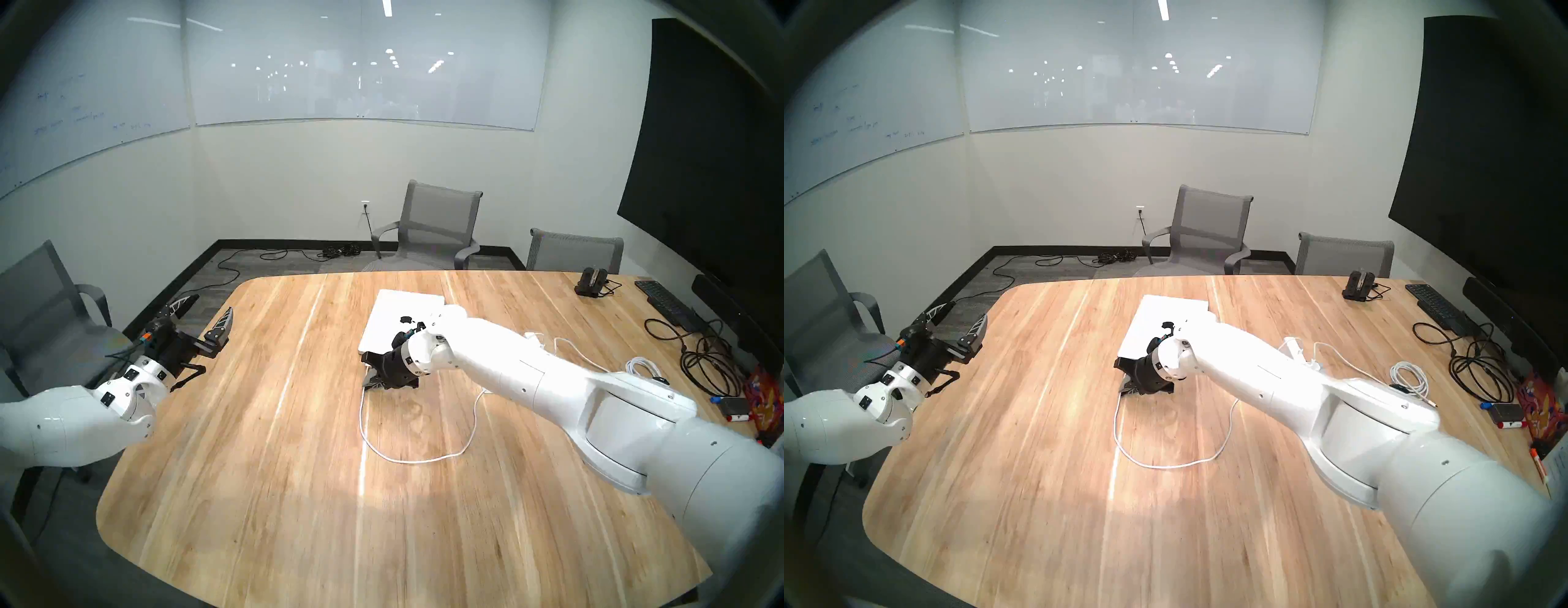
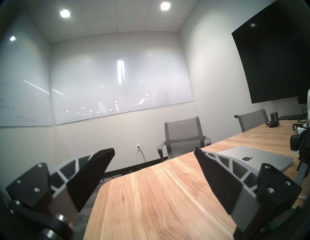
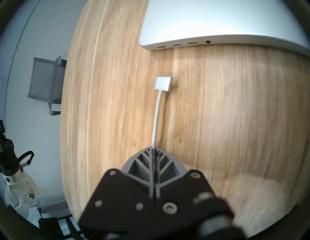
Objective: Plug the charging cable into the port of a MacBook
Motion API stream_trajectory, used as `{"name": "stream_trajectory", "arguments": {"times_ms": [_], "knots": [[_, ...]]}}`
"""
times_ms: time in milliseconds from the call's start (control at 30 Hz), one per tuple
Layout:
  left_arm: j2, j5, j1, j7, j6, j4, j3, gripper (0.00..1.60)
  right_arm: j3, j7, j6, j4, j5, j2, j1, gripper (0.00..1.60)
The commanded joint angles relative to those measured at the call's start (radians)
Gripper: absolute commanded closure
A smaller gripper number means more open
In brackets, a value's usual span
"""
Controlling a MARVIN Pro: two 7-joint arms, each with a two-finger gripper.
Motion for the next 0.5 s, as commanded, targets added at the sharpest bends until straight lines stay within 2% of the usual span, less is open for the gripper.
{"name": "stream_trajectory", "arguments": {"times_ms": [0,467], "knots": [[0.001,0.002,-0.015,0.001,-0.007,-0.002,-0.013,0.0,0.004,0.011,0.005,0.03,-0.005,-0.035,0.028,1.6],[0.001,0.002,-0.015,0.001,-0.007,-0.002,-0.013,0.0,0.001,0.036,0.009,0.087,-0.028,-0.075,0.043,1.6]]}}
